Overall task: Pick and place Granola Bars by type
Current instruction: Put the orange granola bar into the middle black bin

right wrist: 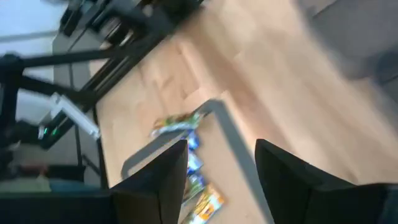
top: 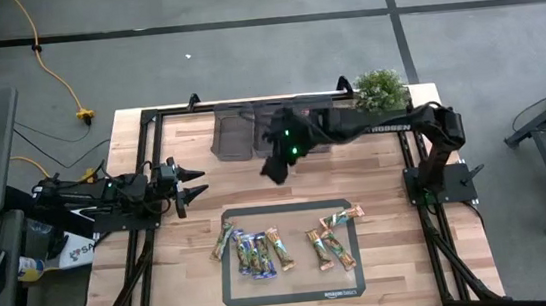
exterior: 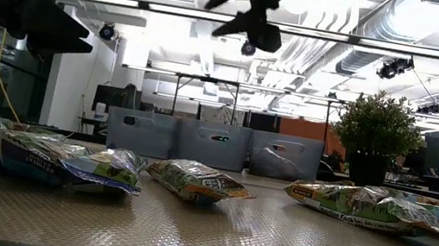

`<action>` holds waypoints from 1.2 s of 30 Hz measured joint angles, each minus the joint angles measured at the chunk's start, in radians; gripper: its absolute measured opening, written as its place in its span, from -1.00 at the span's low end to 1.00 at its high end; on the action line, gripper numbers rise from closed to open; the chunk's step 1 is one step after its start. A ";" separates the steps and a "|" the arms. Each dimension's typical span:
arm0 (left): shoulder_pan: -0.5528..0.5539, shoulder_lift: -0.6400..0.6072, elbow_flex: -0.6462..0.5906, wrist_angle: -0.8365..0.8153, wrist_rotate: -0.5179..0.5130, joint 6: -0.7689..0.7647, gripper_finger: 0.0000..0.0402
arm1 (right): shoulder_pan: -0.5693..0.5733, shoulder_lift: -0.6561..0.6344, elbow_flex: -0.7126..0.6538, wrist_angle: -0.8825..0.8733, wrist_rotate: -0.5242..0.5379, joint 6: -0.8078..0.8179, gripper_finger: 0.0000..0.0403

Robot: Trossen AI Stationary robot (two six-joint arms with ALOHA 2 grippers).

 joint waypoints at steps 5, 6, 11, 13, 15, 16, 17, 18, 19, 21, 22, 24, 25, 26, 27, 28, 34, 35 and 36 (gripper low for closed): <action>0.000 0.000 0.000 0.000 0.000 0.000 0.05 | 0.107 0.000 0.000 -0.053 0.052 -0.021 -0.14; 0.000 0.000 0.000 0.000 0.000 0.000 0.05 | 0.128 0.000 0.000 -0.078 0.068 -0.037 -0.14; 0.000 0.000 0.000 0.000 0.001 0.000 0.05 | 0.229 0.000 0.000 -0.299 0.168 -0.078 -0.14; 0.000 0.000 0.000 0.000 0.001 0.000 0.05 | 0.262 0.000 0.000 -0.406 0.207 -0.078 -0.14; 0.000 0.000 0.000 0.000 0.001 0.000 0.05 | 0.290 0.000 -0.001 -0.510 0.248 -0.077 -0.14; 0.000 0.000 0.000 0.000 0.001 0.000 0.05 | 0.305 0.000 -0.001 -0.559 0.269 -0.076 -0.14; 0.000 0.000 0.000 0.000 0.001 0.000 0.05 | 0.319 0.000 -0.002 -0.598 0.290 -0.077 -0.14; 0.000 0.000 0.000 0.000 0.001 0.000 0.05 | 0.332 0.000 -0.006 -0.630 0.308 -0.077 -0.14; 0.000 0.000 0.000 0.000 0.001 0.000 0.05 | 0.345 0.000 -0.012 -0.655 0.326 -0.078 -0.14; 0.000 0.000 0.000 0.000 0.001 0.000 0.05 | 0.370 0.000 -0.028 -0.694 0.358 -0.081 -0.15; 0.000 0.000 0.000 0.000 0.001 0.000 0.05 | 0.383 0.000 -0.039 -0.707 0.373 -0.087 -0.14; 0.000 0.000 0.000 0.000 0.001 0.000 0.05 | 0.406 0.000 -0.065 -0.713 0.395 -0.107 -0.14; 0.000 0.000 0.000 0.000 0.001 0.000 0.05 | 0.417 0.000 -0.080 -0.712 0.408 -0.110 -0.14; 0.000 0.000 0.000 0.000 0.001 0.000 0.05 | 0.427 0.000 -0.097 -0.711 0.419 -0.111 -0.14; 0.000 0.000 0.000 0.000 0.001 0.000 0.05 | 0.437 0.000 -0.113 -0.710 0.423 -0.113 -0.14; 0.000 0.000 0.000 0.000 0.001 0.000 0.05 | 0.447 0.000 -0.129 -0.711 0.423 -0.120 -0.14; 0.000 0.000 0.000 0.000 0.002 0.000 0.05 | 0.496 -0.027 -0.261 -0.680 0.427 -0.149 -0.14; 0.000 0.000 0.000 0.000 0.002 0.000 0.05 | 0.501 -0.043 -0.291 -0.661 0.426 -0.142 -0.14; 0.000 0.000 0.000 0.000 0.002 0.000 0.05 | 0.504 -0.062 -0.322 -0.641 0.427 -0.132 -0.14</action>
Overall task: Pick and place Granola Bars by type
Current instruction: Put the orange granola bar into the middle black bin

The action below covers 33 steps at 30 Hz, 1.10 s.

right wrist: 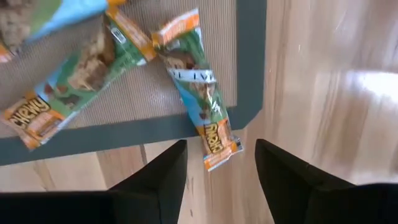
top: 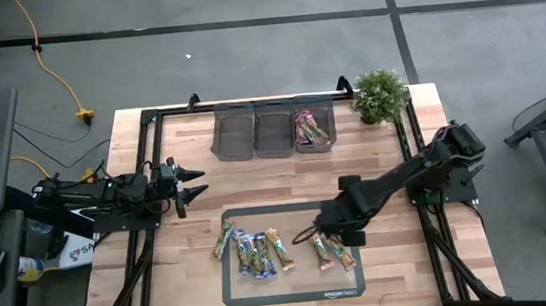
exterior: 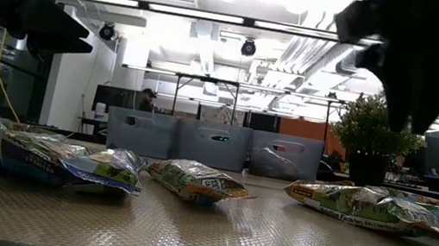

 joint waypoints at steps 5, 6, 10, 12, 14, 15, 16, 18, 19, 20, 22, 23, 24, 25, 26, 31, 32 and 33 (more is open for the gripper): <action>0.000 0.000 0.000 0.000 0.000 0.000 0.05 | 0.014 -0.128 -0.155 0.089 0.021 0.054 -0.14; 0.000 0.000 0.000 0.000 0.000 0.000 0.05 | 0.015 -0.158 -0.183 0.115 0.027 0.057 -0.14; 0.000 0.000 0.000 0.000 0.000 0.000 0.05 | 0.025 -0.277 -0.301 0.279 0.035 0.032 -0.14; 0.000 0.000 0.000 0.000 0.000 0.000 0.05 | 0.028 -0.328 -0.366 0.379 0.039 0.011 -0.13; 0.000 0.000 0.000 0.000 0.000 0.000 0.05 | 0.028 -0.373 -0.433 0.486 0.028 -0.017 -0.13; 0.000 0.000 0.000 0.000 0.000 0.000 0.05 | 0.028 -0.391 -0.462 0.535 0.021 -0.029 -0.13; 0.000 0.000 0.000 0.000 0.000 0.000 0.05 | 0.028 -0.406 -0.488 0.574 0.015 -0.035 -0.13; 0.000 0.000 0.000 0.000 0.000 0.000 0.05 | 0.025 -0.428 -0.531 0.625 -0.005 -0.040 -0.13; 0.000 0.000 0.000 0.000 0.000 0.000 0.05 | 0.022 -0.433 -0.546 0.631 -0.013 -0.038 -0.13; 0.000 0.000 0.000 0.000 0.000 0.000 0.05 | 0.018 -0.436 -0.559 0.634 -0.030 -0.032 -0.13; 0.000 0.000 0.000 0.000 0.000 0.000 0.05 | 0.008 -0.436 -0.580 0.636 -0.072 -0.027 -0.13; 0.000 0.000 0.000 0.000 0.000 0.000 0.05 | 0.002 -0.436 -0.589 0.643 -0.095 -0.028 -0.13; 0.000 0.000 0.000 0.000 0.000 0.000 0.05 | -0.006 -0.436 -0.598 0.648 -0.119 -0.029 -0.13; 0.000 0.000 0.000 0.000 0.000 0.000 0.05 | -0.015 -0.436 -0.605 0.653 -0.138 -0.031 -0.13; 0.000 0.000 0.000 0.000 0.000 0.000 0.05 | -0.023 -0.436 -0.611 0.659 -0.150 -0.038 -0.13; 0.000 0.000 0.000 0.000 0.000 0.000 0.05 | -0.062 -0.436 -0.612 0.690 -0.179 -0.099 -0.13; 0.000 0.000 0.000 0.000 0.000 0.000 0.05 | -0.069 -0.436 -0.612 0.695 -0.183 -0.110 -0.13; 0.000 0.000 0.000 0.000 0.000 0.000 0.05 | -0.077 -0.436 -0.612 0.697 -0.186 -0.119 -0.13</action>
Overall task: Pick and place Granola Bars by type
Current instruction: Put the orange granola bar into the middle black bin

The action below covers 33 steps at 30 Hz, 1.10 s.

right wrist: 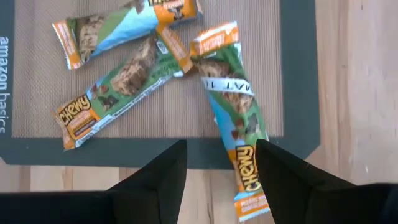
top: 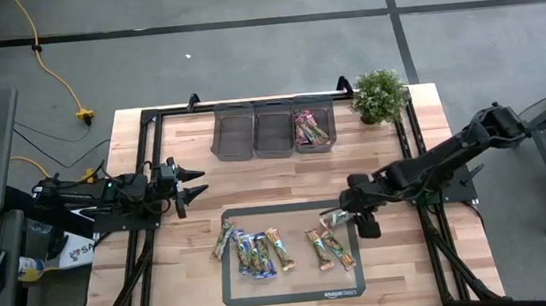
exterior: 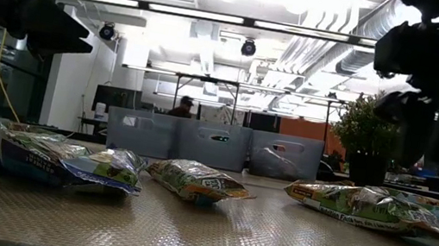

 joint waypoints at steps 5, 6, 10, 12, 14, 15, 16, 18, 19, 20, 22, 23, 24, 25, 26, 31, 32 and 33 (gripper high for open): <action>0.000 0.000 0.000 0.000 0.000 0.000 0.05 | -0.038 0.000 0.000 0.000 -0.039 -0.023 -0.13; 0.000 0.000 0.000 0.000 0.000 0.000 0.05 | -0.044 0.000 0.000 0.000 -0.047 -0.027 -0.13; 0.000 0.000 0.000 0.000 0.000 0.000 0.05 | -0.062 0.001 0.000 0.001 -0.052 -0.037 -0.13; 0.000 0.000 0.000 0.000 0.000 0.000 0.05 | -0.070 0.001 0.000 0.004 -0.052 -0.037 -0.13; 0.000 0.000 0.000 0.000 0.000 0.000 0.05 | -0.078 0.001 0.000 0.018 -0.058 -0.038 -0.13; 0.000 0.000 0.000 0.000 0.000 0.000 0.05 | -0.084 0.001 0.000 0.025 -0.065 -0.039 -0.12; 0.000 0.000 0.000 0.000 0.000 0.000 0.05 | -0.090 0.002 0.001 0.029 -0.073 -0.041 -0.11; 0.000 0.000 0.000 0.000 0.000 0.000 0.05 | -0.101 0.009 0.001 0.035 -0.085 -0.043 -0.05; 0.000 0.000 0.000 0.000 0.000 0.000 0.05 | -0.104 0.013 0.001 0.039 -0.087 -0.045 -0.01; 0.000 0.000 0.000 0.000 0.000 0.000 0.05 | -0.108 0.021 0.001 0.046 -0.087 -0.051 0.03; 0.000 0.000 0.000 0.000 0.000 0.000 0.05 | -0.113 0.040 0.001 0.065 -0.088 -0.065 0.11; 0.000 0.000 0.000 0.000 0.000 0.000 0.05 | -0.114 0.052 0.001 0.075 -0.088 -0.071 0.14; 0.000 0.000 0.000 0.000 0.000 0.000 0.05 | -0.114 0.063 0.001 0.082 -0.088 -0.078 0.17; 0.000 0.000 0.000 0.000 0.000 0.000 0.05 | -0.114 0.076 0.001 0.087 -0.092 -0.087 0.19; 0.000 0.000 0.000 0.000 0.000 0.000 0.05 | -0.113 0.089 0.001 0.094 -0.099 -0.096 0.20; 0.000 0.000 0.000 0.000 0.000 0.000 0.05 | -0.101 0.145 0.001 0.104 -0.100 -0.149 0.21; 0.000 0.000 0.000 0.000 0.000 0.000 0.05 | -0.098 0.153 0.002 0.106 -0.091 -0.156 0.21; 0.000 0.000 0.000 0.000 0.000 0.000 0.05 | -0.094 0.160 0.002 0.106 -0.082 -0.164 0.21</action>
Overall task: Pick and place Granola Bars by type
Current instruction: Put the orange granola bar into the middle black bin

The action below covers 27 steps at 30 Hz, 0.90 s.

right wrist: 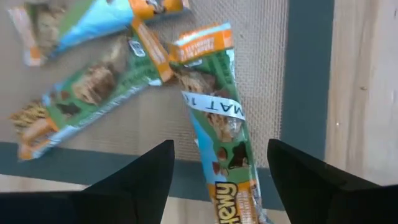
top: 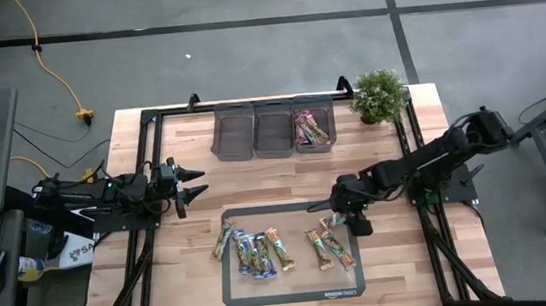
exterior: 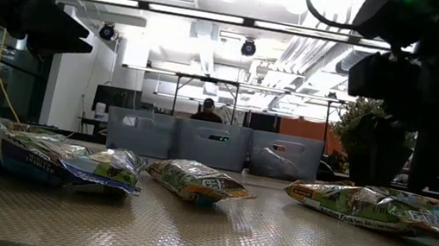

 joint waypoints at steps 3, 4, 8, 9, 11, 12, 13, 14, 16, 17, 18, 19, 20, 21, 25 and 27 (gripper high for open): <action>0.000 0.000 0.000 0.000 0.000 0.000 0.05 | 0.010 0.016 0.000 -0.004 0.034 -0.023 0.21; 0.000 0.000 0.000 0.000 0.000 0.000 0.05 | 0.012 0.022 0.000 -0.006 0.040 -0.031 0.21; 0.000 0.000 0.000 0.000 0.000 0.000 0.05 | 0.021 0.048 0.000 -0.009 0.057 -0.041 0.21; 0.000 0.000 0.000 0.000 0.000 0.000 0.05 | 0.025 0.056 0.001 -0.010 0.059 -0.042 0.21; 0.000 0.000 0.000 0.000 0.000 0.000 0.05 | 0.031 0.067 0.003 -0.009 0.066 -0.050 0.21; 0.000 0.000 0.000 0.000 0.000 0.000 0.05 | 0.035 0.072 0.004 -0.008 0.069 -0.055 0.21; 0.000 0.000 0.000 0.000 0.000 0.000 0.05 | 0.040 0.076 0.004 -0.006 0.074 -0.057 0.21; 0.000 0.000 0.000 0.000 0.000 0.000 0.05 | 0.043 0.077 0.004 -0.005 0.081 -0.057 0.21; 0.000 0.000 0.000 0.000 0.000 0.000 0.05 | 0.053 0.078 0.004 -0.005 0.096 -0.058 0.21; 0.000 0.000 0.000 0.000 0.000 0.000 0.05 | 0.056 0.078 0.004 -0.006 0.102 -0.058 0.21; 0.000 0.000 0.000 0.000 0.000 0.000 0.05 | 0.060 0.078 0.004 -0.006 0.105 -0.059 0.21; 0.000 0.000 0.000 0.000 0.000 0.000 0.05 | 0.065 0.079 0.003 -0.006 0.109 -0.058 0.21; 0.000 0.000 0.000 0.000 0.000 0.000 0.05 | 0.071 0.079 0.003 -0.007 0.114 -0.059 0.21; 0.000 0.000 0.000 0.000 0.000 0.000 0.05 | 0.078 0.079 0.003 -0.008 0.122 -0.058 0.21; 0.000 0.000 0.000 0.000 0.000 0.000 0.05 | 0.105 0.080 0.003 -0.008 0.143 -0.058 0.16; 0.000 0.000 0.000 0.000 0.000 0.000 0.05 | 0.116 0.080 0.003 -0.008 0.145 -0.057 0.11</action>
